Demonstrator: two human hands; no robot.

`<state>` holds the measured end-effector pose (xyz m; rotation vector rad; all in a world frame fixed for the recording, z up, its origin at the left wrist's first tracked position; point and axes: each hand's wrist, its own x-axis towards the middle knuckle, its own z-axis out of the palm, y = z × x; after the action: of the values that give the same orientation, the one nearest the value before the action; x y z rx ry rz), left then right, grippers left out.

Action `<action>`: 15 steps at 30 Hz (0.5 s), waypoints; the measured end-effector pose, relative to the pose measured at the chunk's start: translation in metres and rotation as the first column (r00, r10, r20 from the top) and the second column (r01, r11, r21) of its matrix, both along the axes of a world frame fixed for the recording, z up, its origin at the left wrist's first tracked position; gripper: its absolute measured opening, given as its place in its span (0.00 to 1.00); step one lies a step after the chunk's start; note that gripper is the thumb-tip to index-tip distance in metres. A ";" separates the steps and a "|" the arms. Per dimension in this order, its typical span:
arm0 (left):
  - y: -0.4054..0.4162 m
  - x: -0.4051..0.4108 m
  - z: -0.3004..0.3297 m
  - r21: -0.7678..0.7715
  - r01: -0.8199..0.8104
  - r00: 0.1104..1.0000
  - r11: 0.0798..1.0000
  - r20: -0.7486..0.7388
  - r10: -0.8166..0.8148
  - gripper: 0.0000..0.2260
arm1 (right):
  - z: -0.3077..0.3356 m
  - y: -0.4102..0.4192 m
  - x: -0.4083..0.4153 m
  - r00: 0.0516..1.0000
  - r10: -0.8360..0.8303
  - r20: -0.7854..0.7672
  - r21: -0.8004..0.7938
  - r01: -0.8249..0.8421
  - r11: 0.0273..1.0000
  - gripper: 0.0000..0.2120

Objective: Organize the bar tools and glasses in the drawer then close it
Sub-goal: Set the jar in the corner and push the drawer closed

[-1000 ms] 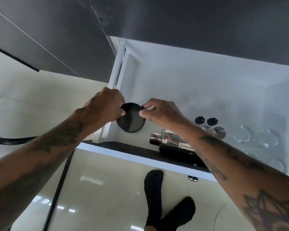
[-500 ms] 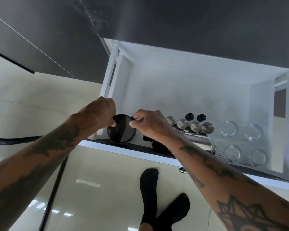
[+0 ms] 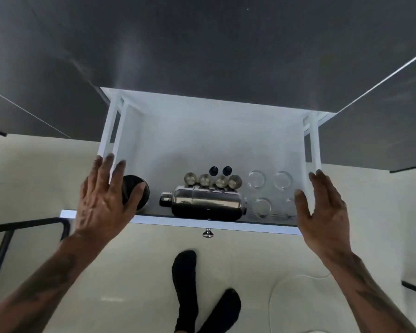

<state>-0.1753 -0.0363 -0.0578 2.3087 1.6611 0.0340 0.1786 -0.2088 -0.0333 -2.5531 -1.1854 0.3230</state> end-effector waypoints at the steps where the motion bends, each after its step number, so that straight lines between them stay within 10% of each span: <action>1: 0.007 -0.003 -0.004 -0.014 -0.015 1.000 1.000 -0.012 0.015 0.36 | -0.005 -0.006 0.008 1.000 0.000 -0.008 -0.051 -0.001 0.999 0.26; 7: -0.015 0.013 -0.026 -0.024 0.417 0.907 0.909 -0.055 -0.418 0.33 | -0.044 -0.033 -0.008 0.952 0.302 0.052 -0.240 -0.281 0.929 0.32; 15: -0.026 0.024 -0.039 0.025 0.373 0.927 0.927 -0.049 -0.372 0.31 | -0.055 -0.030 -0.004 0.945 0.305 0.115 -0.205 -0.278 0.939 0.28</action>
<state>-0.1514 -0.0625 -0.0968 2.6288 1.2192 -0.0702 0.1744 -0.2383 -0.0884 -2.5901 -1.6701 0.3327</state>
